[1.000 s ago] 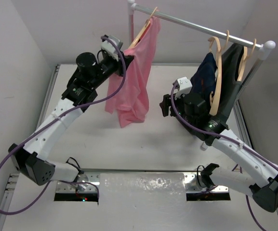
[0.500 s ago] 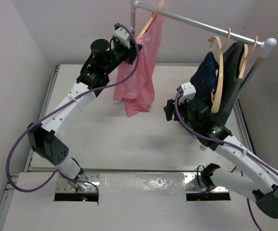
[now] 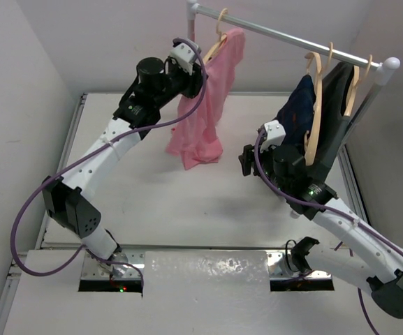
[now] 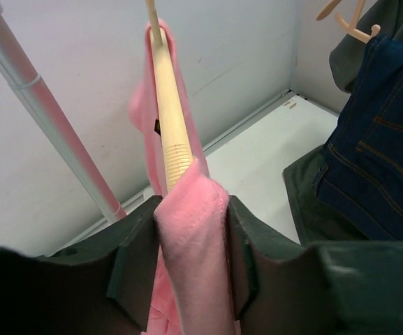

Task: Place the t-shirt on the hanger
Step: Place the hanger at the clothesline, then reset both arms

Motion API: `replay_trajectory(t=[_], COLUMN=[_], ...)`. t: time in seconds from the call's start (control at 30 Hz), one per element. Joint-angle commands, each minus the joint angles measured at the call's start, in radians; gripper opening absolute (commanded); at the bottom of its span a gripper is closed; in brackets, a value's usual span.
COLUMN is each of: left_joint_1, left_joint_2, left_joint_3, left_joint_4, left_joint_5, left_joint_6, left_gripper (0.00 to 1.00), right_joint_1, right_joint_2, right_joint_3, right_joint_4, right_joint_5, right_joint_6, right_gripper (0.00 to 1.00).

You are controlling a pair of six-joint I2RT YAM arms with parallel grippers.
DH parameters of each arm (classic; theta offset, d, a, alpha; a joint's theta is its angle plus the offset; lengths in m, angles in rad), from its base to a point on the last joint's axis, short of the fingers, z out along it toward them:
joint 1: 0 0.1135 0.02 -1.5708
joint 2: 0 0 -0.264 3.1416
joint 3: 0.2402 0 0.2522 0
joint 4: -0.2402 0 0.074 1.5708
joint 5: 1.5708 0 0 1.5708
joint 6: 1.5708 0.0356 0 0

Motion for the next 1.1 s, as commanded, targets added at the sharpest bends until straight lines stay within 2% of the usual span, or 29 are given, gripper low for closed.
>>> replay_trajectory(t=[0.0, 0.07, 0.27, 0.33, 0.37, 0.4, 0.47, 0.53, 0.6, 0.8, 0.97, 1.07], left_joint_1=[-0.028, -0.05, -0.058, -0.059, -0.059, -0.059, -0.059, -0.061, -0.062, -0.071, -0.096, -0.096], left_joint_2=[-0.037, -0.036, 0.006, 0.021, 0.035, 0.039, 0.053, 0.059, 0.058, 0.073, 0.09, 0.078], left_joint_3=[0.054, 0.057, 0.097, 0.114, 0.129, 0.137, 0.154, 0.16, 0.166, 0.166, 0.169, 0.177], left_joint_4=[0.023, 0.028, 0.043, 0.042, 0.045, 0.045, 0.045, 0.046, 0.043, 0.045, 0.034, 0.022], left_joint_5=[-0.015, -0.036, -0.068, -0.065, -0.064, -0.064, -0.059, -0.059, -0.073, -0.079, -0.094, -0.104], left_joint_6=[0.05, 0.078, 0.09, 0.086, 0.077, 0.075, 0.075, 0.078, 0.074, 0.1, 0.103, 0.098], left_gripper=[0.38, 0.44, 0.43, 0.4, 0.31, 0.26, 0.24, 0.29, 0.45, 0.48, 0.5, 0.53], right_joint_1=[-0.001, -0.003, -0.003, -0.001, -0.003, -0.001, -0.003, -0.003, -0.003, -0.003, -0.007, -0.008], right_joint_2=[0.01, 0.007, 0.011, 0.016, 0.016, 0.016, 0.016, 0.013, 0.024, 0.151, 0.272, 0.32], right_joint_3=[0.016, 0.014, 0.014, 0.014, 0.014, 0.014, 0.011, 0.008, 0.01, 0.117, 0.221, 0.243], right_joint_4=[0.034, 0.034, 0.031, 0.029, 0.028, 0.028, 0.023, 0.021, 0.02, -0.072, -0.109, -0.117], right_joint_5=[-0.008, -0.008, -0.019, -0.028, -0.033, -0.033, -0.036, -0.039, -0.031, -0.004, -0.007, -0.014], right_joint_6=[-0.005, -0.003, 0.003, 0.004, 0.009, 0.01, 0.014, 0.017, 0.035, 0.062, 0.067, 0.072], right_gripper=[0.68, 0.68, 0.7, 0.7, 0.7, 0.7, 0.7, 0.71, 0.72, 0.7, 0.56, 0.54])
